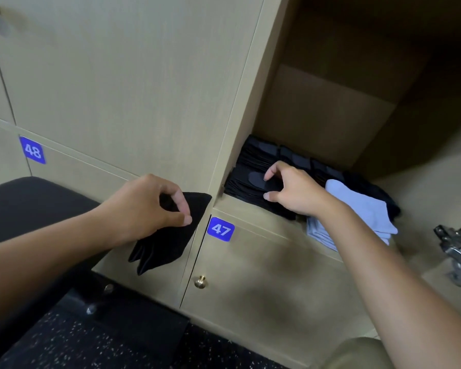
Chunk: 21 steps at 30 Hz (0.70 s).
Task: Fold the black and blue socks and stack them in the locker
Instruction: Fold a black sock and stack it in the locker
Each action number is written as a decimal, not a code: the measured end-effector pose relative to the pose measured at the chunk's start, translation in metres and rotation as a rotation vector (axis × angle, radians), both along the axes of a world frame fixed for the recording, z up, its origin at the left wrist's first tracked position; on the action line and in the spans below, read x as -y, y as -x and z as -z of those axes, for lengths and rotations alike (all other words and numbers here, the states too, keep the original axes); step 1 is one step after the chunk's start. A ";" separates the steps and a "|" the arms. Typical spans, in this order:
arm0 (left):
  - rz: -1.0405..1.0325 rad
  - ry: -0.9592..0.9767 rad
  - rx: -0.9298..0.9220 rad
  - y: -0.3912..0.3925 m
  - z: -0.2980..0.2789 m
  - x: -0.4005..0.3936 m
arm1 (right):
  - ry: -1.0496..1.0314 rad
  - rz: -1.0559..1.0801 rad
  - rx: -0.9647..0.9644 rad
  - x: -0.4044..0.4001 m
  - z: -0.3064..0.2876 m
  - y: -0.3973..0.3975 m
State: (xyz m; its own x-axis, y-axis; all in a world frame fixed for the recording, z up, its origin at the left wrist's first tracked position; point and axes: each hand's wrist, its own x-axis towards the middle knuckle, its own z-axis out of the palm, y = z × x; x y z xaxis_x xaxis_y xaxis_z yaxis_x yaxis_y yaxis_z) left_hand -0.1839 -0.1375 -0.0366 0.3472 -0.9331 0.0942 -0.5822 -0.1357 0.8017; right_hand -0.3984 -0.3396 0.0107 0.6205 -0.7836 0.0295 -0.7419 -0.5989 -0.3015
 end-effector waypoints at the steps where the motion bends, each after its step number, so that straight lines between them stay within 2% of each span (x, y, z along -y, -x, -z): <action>1: 0.003 -0.002 -0.003 0.000 0.000 0.000 | -0.019 0.008 -0.004 0.001 0.002 0.000; 6: 0.004 -0.012 -0.001 -0.002 0.000 -0.003 | -0.090 -0.003 -0.045 0.006 0.009 -0.003; 13: 0.024 0.004 -0.021 -0.004 -0.002 -0.004 | -0.088 -0.025 -0.031 0.008 0.011 -0.002; 21: 0.064 0.052 -0.109 -0.004 -0.005 -0.008 | -0.102 -0.083 -0.011 0.019 0.017 0.005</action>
State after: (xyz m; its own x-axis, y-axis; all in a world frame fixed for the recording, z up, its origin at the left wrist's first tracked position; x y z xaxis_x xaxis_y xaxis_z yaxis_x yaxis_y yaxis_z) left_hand -0.1798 -0.1291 -0.0311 0.2975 -0.9486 0.1076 -0.4971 -0.0577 0.8658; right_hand -0.4032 -0.3590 -0.0061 0.6836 -0.7278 -0.0550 -0.6943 -0.6252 -0.3564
